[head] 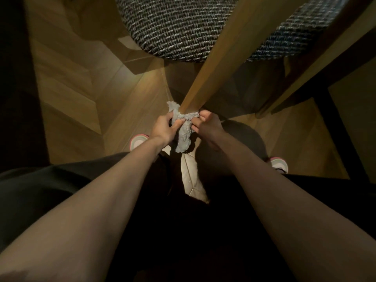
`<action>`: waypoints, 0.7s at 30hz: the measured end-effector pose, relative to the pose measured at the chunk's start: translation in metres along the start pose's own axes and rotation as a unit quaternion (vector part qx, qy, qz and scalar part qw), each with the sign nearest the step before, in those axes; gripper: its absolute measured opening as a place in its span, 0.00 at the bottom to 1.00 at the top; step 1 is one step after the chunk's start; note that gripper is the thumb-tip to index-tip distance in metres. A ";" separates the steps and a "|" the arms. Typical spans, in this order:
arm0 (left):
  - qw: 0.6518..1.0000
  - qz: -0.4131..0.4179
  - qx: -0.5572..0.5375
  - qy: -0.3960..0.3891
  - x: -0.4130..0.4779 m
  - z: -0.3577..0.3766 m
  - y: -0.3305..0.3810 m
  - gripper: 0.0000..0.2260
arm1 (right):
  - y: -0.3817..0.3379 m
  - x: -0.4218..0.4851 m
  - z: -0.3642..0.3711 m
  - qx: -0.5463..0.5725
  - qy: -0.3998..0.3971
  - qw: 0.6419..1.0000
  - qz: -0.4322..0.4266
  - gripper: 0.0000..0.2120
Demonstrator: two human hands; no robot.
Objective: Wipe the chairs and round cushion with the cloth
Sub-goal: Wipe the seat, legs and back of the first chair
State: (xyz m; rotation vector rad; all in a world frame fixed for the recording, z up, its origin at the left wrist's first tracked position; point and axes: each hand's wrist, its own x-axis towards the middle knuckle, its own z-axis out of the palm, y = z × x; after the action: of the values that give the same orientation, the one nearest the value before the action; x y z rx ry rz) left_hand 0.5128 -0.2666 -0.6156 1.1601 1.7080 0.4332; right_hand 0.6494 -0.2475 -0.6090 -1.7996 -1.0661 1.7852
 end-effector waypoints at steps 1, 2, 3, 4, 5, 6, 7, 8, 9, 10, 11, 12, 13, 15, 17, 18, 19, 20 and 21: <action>1.000 0.008 -0.009 0.010 -0.004 0.000 0.004 0.09 | -0.003 -0.006 -0.002 0.016 0.006 1.000 -0.009 0.13; 1.000 0.017 -0.014 0.021 -0.009 -0.001 0.009 0.07 | -0.006 -0.012 -0.004 0.028 0.012 0.999 -0.021 0.12; 0.999 0.029 -0.016 0.032 -0.014 -0.003 0.015 0.06 | -0.010 -0.019 -0.008 0.040 0.018 0.998 -0.034 0.10; 0.998 0.044 -0.015 0.042 -0.020 -0.005 0.023 0.05 | -0.015 -0.026 -0.011 0.055 0.022 0.997 -0.050 0.09; 0.997 0.058 -0.015 0.051 -0.026 -0.008 0.031 0.04 | -0.021 -0.034 -0.015 0.073 0.022 0.995 -0.066 0.09; 0.996 0.071 -0.014 0.058 -0.032 -0.011 0.041 0.04 | -0.027 -0.043 -0.020 0.094 0.020 0.992 -0.081 0.09; 0.994 0.084 -0.011 0.065 -0.038 -0.015 0.051 0.03 | -0.035 -0.052 -0.025 0.111 0.020 0.989 -0.093 0.10; 0.993 0.099 -0.006 0.069 -0.044 -0.019 0.061 0.03 | -0.043 -0.061 -0.030 0.121 0.022 0.987 -0.104 0.11; 0.991 0.113 -0.001 0.075 -0.051 -0.022 0.071 0.04 | -0.050 -0.070 -0.035 0.126 0.025 0.985 -0.117 0.11; 0.988 0.127 0.002 0.086 -0.057 -0.025 0.081 0.04 | -0.058 -0.080 -0.041 0.129 0.027 0.982 -0.134 0.11; 0.985 0.140 0.002 0.104 -0.064 -0.027 0.090 0.05 | -0.065 -0.089 -0.047 0.134 0.030 0.979 -0.153 0.12; 0.980 0.153 -0.002 0.125 -0.070 -0.029 0.098 0.06 | -0.072 -0.097 -0.052 0.138 0.032 0.975 -0.170 0.12; 0.976 0.166 -0.010 0.144 -0.077 -0.029 0.106 0.07 | -0.078 -0.105 -0.057 0.140 0.038 0.972 -0.186 0.13; 0.965 0.193 -0.026 0.176 -0.090 -0.029 0.120 0.08 | -0.087 -0.118 -0.063 0.144 0.055 0.966 -0.208 0.16; 0.956 0.208 -0.033 0.204 -0.099 -0.029 0.130 0.09 | -0.091 -0.125 -0.062 0.154 0.079 0.960 -0.219 0.16; 0.954 0.207 -0.035 0.214 -0.102 -0.028 0.132 0.10 | -0.091 -0.127 -0.061 0.153 0.094 0.958 -0.223 0.16; 0.952 0.205 -0.037 0.222 -0.103 -0.027 0.133 0.10 | -0.090 -0.127 -0.059 0.148 0.108 0.957 -0.226 0.16; 0.952 0.204 -0.037 0.227 -0.103 -0.027 0.132 0.10 | -0.089 -0.126 -0.057 0.141 0.117 0.956 -0.228 0.16; 0.952 0.202 -0.034 0.226 -0.102 -0.026 0.130 0.10 | -0.087 -0.124 -0.056 0.133 0.122 0.957 -0.227 0.15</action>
State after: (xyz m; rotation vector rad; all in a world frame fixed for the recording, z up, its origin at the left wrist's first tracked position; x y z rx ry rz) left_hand 0.5609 -0.2855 -0.4564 1.4424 1.8128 1.0716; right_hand 0.6944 -0.2701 -0.4557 -1.4250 -0.9855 1.3222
